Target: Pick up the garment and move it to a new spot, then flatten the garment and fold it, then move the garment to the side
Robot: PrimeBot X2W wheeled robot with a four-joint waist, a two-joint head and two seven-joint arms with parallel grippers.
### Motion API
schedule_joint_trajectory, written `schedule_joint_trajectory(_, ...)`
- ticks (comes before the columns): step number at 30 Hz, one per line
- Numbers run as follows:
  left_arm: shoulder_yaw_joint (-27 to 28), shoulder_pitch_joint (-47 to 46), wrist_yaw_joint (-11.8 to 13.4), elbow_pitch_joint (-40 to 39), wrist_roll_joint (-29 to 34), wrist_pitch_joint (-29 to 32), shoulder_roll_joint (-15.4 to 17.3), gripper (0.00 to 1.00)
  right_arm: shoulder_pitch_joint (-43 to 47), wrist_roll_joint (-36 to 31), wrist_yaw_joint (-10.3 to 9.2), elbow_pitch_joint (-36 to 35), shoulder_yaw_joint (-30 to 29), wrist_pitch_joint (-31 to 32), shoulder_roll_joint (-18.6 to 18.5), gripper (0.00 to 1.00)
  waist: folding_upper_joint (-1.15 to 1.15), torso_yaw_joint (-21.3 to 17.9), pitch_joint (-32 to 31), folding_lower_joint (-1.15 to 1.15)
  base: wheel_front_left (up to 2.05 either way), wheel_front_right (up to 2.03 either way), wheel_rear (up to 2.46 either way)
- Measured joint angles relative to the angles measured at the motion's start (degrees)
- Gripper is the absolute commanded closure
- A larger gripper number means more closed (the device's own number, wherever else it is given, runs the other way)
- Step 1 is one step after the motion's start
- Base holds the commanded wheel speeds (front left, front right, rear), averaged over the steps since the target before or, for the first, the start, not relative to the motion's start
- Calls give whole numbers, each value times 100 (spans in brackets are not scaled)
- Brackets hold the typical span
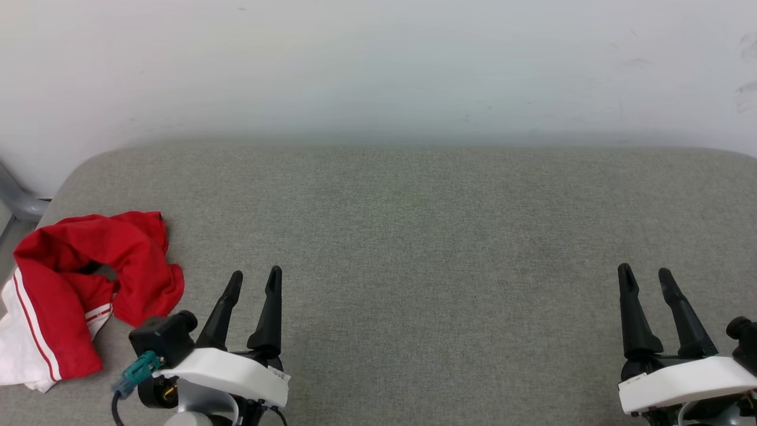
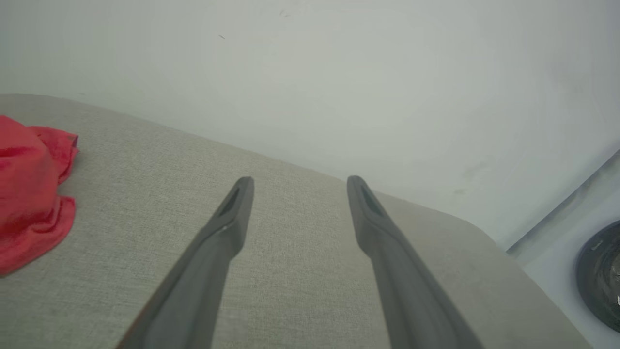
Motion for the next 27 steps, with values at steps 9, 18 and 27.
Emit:
schedule_joint_trajectory(9,-149,-1,122,147,642,-134,70,0,93,-615,0,-100,-37,108,1,0,0,10,-23,0,0,0,0)
schedule_joint_trajectory(18,-242,-32,220,229,1106,-241,146,0,133,-1100,0,-223,-32,180,2,0,0,46,-33,0,0,0,0)
schedule_joint_trajectory(27,-292,-81,246,292,1457,-358,155,0,214,-1451,1,-310,-33,148,2,0,0,78,-38,0,0,0,0)
